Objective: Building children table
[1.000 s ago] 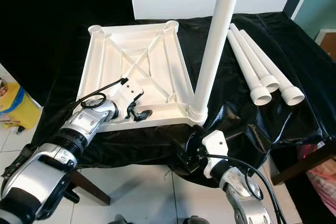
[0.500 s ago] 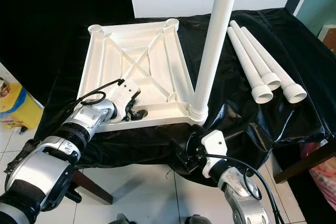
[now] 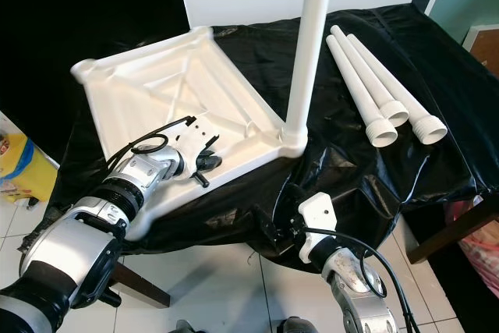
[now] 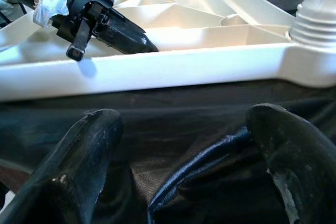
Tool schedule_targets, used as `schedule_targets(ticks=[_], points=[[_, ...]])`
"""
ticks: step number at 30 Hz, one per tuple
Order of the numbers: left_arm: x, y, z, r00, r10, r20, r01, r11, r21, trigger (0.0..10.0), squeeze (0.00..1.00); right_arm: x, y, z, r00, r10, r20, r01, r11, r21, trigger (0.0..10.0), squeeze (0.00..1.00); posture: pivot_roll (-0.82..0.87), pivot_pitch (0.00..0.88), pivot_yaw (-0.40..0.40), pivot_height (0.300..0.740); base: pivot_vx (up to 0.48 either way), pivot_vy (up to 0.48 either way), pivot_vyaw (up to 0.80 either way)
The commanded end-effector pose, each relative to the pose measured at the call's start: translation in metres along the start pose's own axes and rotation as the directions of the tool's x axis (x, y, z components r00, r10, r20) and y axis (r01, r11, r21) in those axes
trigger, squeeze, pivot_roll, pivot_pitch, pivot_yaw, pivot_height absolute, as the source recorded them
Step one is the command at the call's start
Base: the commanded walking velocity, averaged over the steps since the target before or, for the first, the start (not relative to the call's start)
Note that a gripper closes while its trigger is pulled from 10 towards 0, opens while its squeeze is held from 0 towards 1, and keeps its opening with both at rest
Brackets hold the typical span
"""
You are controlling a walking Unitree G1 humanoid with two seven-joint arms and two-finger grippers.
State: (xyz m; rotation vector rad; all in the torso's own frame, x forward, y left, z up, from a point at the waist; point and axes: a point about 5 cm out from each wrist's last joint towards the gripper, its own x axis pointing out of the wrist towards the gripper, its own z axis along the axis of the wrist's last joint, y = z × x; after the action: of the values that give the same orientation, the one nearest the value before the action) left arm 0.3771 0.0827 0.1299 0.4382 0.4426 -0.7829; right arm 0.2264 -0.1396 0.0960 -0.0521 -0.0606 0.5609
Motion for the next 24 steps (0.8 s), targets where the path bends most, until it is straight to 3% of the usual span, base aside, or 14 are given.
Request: schedule_targets(ticks=[1,3,4,5,6,13,14,17,18,19,20,24], points=[[-0.003,0.012,-0.003,0.992,0.129,-0.010,-0.130,0.991,-0.028,0.0,0.00,-0.001,0.003,-0.002,1.000,0.004,-0.005,-0.004,1.000,-0.005,10.0,0.00,-0.15,0.055,0.087,0.740,0.000,0.000,0.00],[-0.002,0.010,0.001,0.990,0.138,0.009,-0.138,0.990,-0.024,0.0,0.00,0.000,0.003,-0.002,1.000,0.004,-0.005,-0.004,1.000,-0.006,10.0,0.00,-0.15,0.052,0.088,0.740,0.000,0.000,0.00],[0.000,0.008,0.004,0.989,0.147,0.028,-0.146,0.989,-0.033,4.0,0.00,0.000,0.003,-0.002,1.000,0.004,-0.005,-0.004,1.000,-0.006,10.0,0.00,-0.15,0.051,0.088,0.740,0.000,0.000,0.00],[0.000,0.008,0.004,0.989,0.147,0.028,-0.146,0.989,-0.033,4.0,0.00,0.000,0.003,-0.002,1.000,0.004,-0.005,-0.004,1.000,-0.006,10.0,0.00,-0.15,0.051,0.088,0.740,0.000,0.000,0.00],[0.002,0.005,0.009,0.987,0.150,0.051,-0.149,0.988,-0.030,10.0,0.00,0.000,0.004,-0.003,1.000,0.005,-0.005,-0.005,1.000,-0.007,10.0,0.00,-0.15,0.049,0.088,0.740,0.000,0.000,0.00],[0.009,-0.008,0.018,0.984,0.139,0.114,-0.135,0.990,-0.037,10.0,0.00,0.001,0.005,-0.003,1.000,0.007,-0.006,-0.007,1.000,-0.007,10.0,0.00,-0.15,0.046,0.087,0.740,0.000,0.000,0.00],[0.010,-0.011,0.019,0.982,0.133,0.131,-0.127,0.990,-0.056,10.0,1.00,0.002,0.005,-0.004,1.000,0.008,-0.006,-0.008,1.000,-0.010,10.0,0.00,-0.14,0.044,0.086,0.740,0.000,0.000,0.00],[0.010,-0.015,0.026,0.976,0.115,0.187,-0.109,0.993,-0.043,10.0,1.00,0.003,0.004,-0.004,1.000,0.007,-0.009,-0.007,1.000,-0.015,10.0,0.00,-0.14,0.042,0.085,0.740,0.000,0.000,0.00],[0.010,-0.016,0.029,0.973,0.112,0.203,-0.107,0.994,-0.034,10.0,0.26,0.004,0.004,-0.004,1.000,0.004,-0.009,-0.004,1.000,-0.017,10.0,0.00,-0.14,0.040,0.084,0.740,0.000,0.000,0.00],[0.010,-0.016,0.029,0.973,0.112,0.203,-0.107,0.994,-0.034,10.0,0.26,0.004,0.004,-0.004,1.000,0.004,-0.009,-0.004,1.000,-0.017,10.0,0.00,-0.14,0.040,0.084,0.740,0.000,0.000,0.00],[0.009,-0.016,0.033,0.966,0.110,0.233,-0.111,0.994,-0.011,10.0,0.00,0.004,0.003,-0.004,1.000,-0.002,-0.009,0.001,1.000,-0.017,10.0,0.00,-0.14,0.037,0.082,0.740,0.000,0.000,0.00],[0.001,-0.009,0.041,0.940,0.118,0.320,-0.105,0.993,-0.059,10.0,0.00,0.008,0.001,-0.003,0.999,-0.038,-0.010,0.038,0.999,-0.001,10.0,0.00,-0.14,0.037,0.082,0.740,0.000,0.000,0.00]])
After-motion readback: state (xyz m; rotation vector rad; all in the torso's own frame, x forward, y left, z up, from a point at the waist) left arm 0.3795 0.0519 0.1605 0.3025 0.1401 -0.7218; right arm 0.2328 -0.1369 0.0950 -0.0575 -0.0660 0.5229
